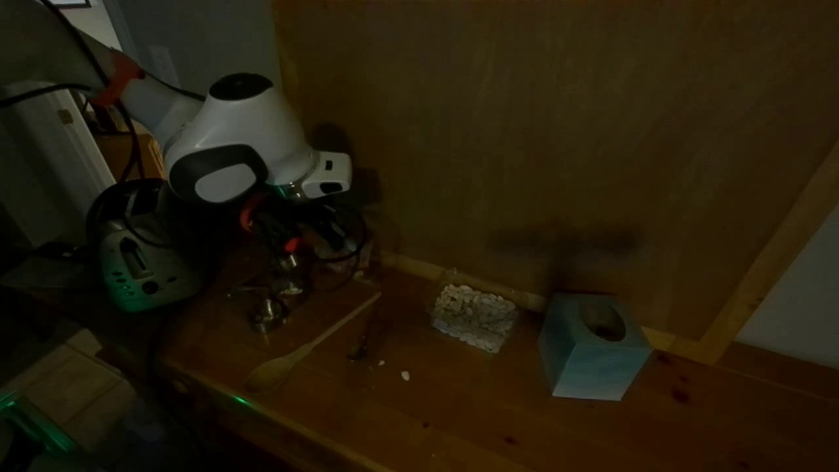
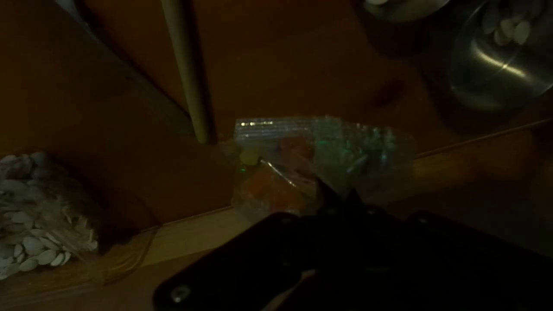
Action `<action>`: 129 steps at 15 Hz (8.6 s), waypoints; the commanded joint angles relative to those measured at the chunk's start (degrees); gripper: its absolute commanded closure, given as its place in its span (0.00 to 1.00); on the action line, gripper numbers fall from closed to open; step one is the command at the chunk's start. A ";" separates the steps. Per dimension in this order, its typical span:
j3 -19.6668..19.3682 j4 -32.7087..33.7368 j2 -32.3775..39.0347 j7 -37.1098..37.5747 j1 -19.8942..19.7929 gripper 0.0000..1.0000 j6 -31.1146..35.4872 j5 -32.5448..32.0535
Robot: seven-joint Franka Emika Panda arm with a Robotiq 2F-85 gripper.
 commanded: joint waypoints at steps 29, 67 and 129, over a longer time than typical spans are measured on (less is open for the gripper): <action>-4.71 -5.69 -20.69 -17.54 7.90 0.96 -25.65 7.81; -3.97 -1.35 -8.90 -43.79 3.67 0.96 -31.27 36.21; 4.10 -4.76 -8.54 -48.95 0.68 0.97 -0.95 21.63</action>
